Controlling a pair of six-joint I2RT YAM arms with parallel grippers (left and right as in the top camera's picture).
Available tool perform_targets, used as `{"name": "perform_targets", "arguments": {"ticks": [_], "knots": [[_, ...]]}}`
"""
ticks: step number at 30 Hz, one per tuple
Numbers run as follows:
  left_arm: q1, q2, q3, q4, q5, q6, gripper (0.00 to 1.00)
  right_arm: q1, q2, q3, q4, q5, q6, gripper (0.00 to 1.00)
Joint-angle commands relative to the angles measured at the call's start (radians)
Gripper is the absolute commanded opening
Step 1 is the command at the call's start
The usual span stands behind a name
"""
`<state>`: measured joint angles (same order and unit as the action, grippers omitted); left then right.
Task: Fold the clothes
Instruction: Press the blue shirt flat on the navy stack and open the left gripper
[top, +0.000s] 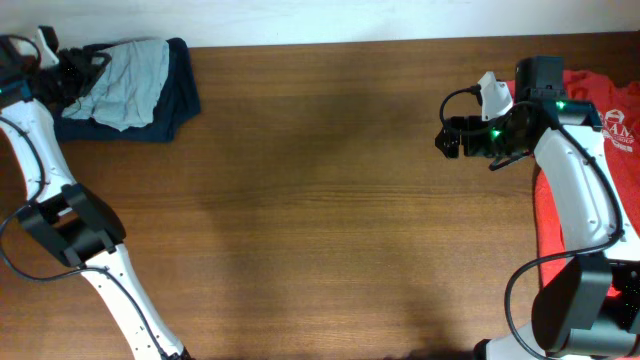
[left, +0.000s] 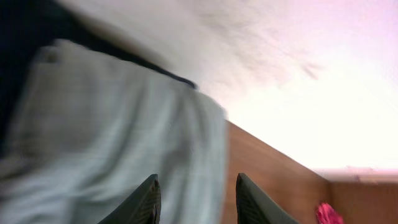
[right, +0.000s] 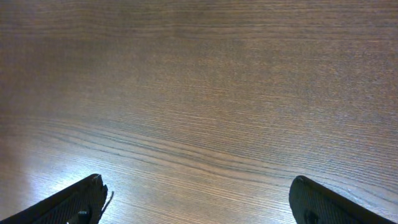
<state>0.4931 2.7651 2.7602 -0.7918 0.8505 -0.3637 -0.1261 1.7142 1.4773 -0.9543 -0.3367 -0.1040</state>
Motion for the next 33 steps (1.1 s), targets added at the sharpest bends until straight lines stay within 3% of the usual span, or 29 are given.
{"name": "perform_targets", "arguments": {"ticks": [1, 11, 21, 27, 33], "knots": [[-0.052, -0.059, 0.038, -0.058, 0.07, -0.009, 0.39, -0.005, 0.003, -0.001, 0.0, 0.013, 0.008, 0.99], [-0.149, 0.041, 0.034, -0.11, -0.003, 0.04, 0.39, -0.005, 0.003, -0.001, 0.0, 0.013, 0.008, 0.99], [-0.124, 0.206, 0.034, -0.111, 0.004, 0.043, 0.39, -0.005, 0.003, -0.001, 0.0, 0.013, 0.008, 0.99], [-0.117, 0.205, 0.055, -0.03, 0.131, 0.037, 0.35, -0.005, 0.003, -0.001, 0.0, 0.013, 0.008, 0.99], [-0.119, 0.114, 0.227, -0.016, 0.233, -0.05, 0.43, -0.005, 0.003, -0.001, 0.0, 0.013, 0.008, 0.99]]}}
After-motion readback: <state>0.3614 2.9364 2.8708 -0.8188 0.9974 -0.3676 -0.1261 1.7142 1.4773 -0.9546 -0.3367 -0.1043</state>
